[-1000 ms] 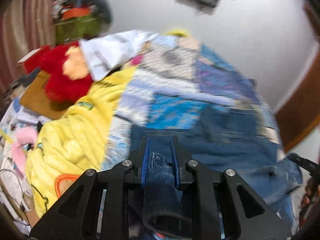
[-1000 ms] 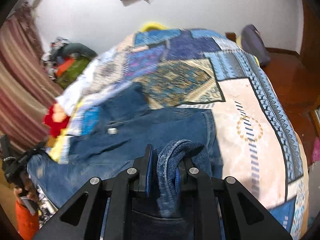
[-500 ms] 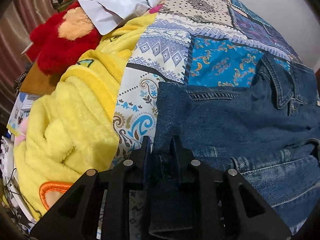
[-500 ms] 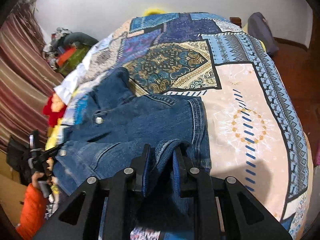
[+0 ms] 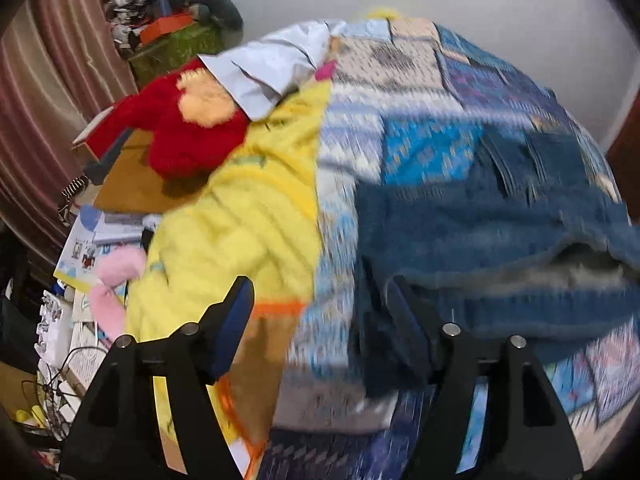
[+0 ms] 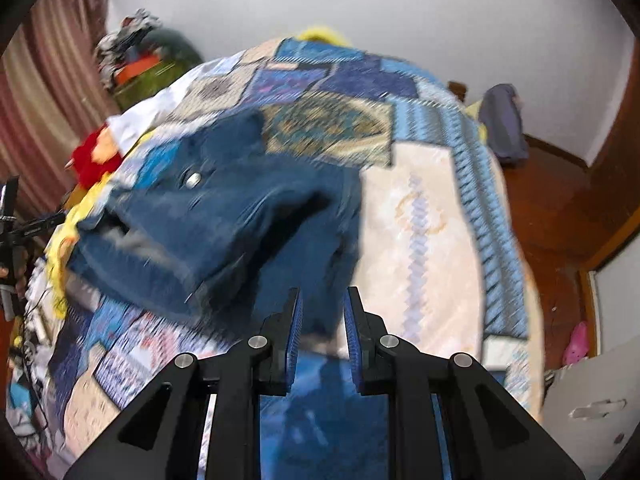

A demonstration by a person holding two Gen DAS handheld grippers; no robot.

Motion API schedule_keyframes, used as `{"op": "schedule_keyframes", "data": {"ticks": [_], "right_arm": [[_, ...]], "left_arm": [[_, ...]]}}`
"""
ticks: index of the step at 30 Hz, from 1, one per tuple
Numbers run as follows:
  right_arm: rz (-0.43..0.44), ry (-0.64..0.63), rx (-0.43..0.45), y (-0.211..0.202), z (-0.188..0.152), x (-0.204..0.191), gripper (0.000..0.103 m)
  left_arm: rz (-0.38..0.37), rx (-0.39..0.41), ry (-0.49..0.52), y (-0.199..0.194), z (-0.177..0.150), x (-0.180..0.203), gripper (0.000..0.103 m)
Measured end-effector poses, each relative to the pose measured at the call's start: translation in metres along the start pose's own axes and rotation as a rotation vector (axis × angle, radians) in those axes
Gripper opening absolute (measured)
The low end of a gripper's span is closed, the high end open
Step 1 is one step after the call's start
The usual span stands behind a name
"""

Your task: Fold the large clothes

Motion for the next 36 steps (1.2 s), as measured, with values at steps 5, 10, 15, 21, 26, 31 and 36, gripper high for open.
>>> {"op": "schedule_keyframes", "data": {"ticks": [5, 10, 15, 21, 26, 31, 36], "right_arm": [[0.084, -0.030, -0.044, 0.016, -0.022, -0.035, 0.016], [0.150, -0.067, -0.073, 0.034, -0.014, -0.072, 0.016], [0.152, -0.118, -0.057, 0.048, 0.015, -0.095, 0.016], [0.112, -0.110, -0.023, 0.081, 0.067, -0.089, 0.016], [-0.037, 0.022, 0.017, 0.114, 0.117, -0.039, 0.016], [-0.095, 0.137, -0.007, 0.126, 0.136, 0.008, 0.016], [-0.072, 0.115, 0.035, 0.100, 0.134, 0.016, 0.016]], "left_arm": [[-0.046, -0.091, 0.093, 0.015, -0.048, 0.031, 0.070], [0.014, -0.108, 0.203, 0.037, -0.051, 0.066, 0.070], [0.073, -0.070, 0.283, 0.048, -0.020, 0.086, 0.070], [0.053, -0.078, 0.304, 0.077, 0.027, 0.098, 0.077], [0.025, -0.065, 0.165, 0.101, 0.072, 0.083, 0.080], [0.009, -0.059, 0.059, 0.110, 0.104, 0.062, 0.082], [0.020, 0.035, -0.012, 0.077, 0.132, 0.042, 0.082]]}}
Point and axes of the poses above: each gripper's, at about its wrist camera, not at the fingertips, and y roughly the way its jaws point, x to its right, z to its top, the point moved 7 cm from there along y, roughly the way its jaws point, and after that the axes turned 2 degrees about -x, right-handed, at the moved point
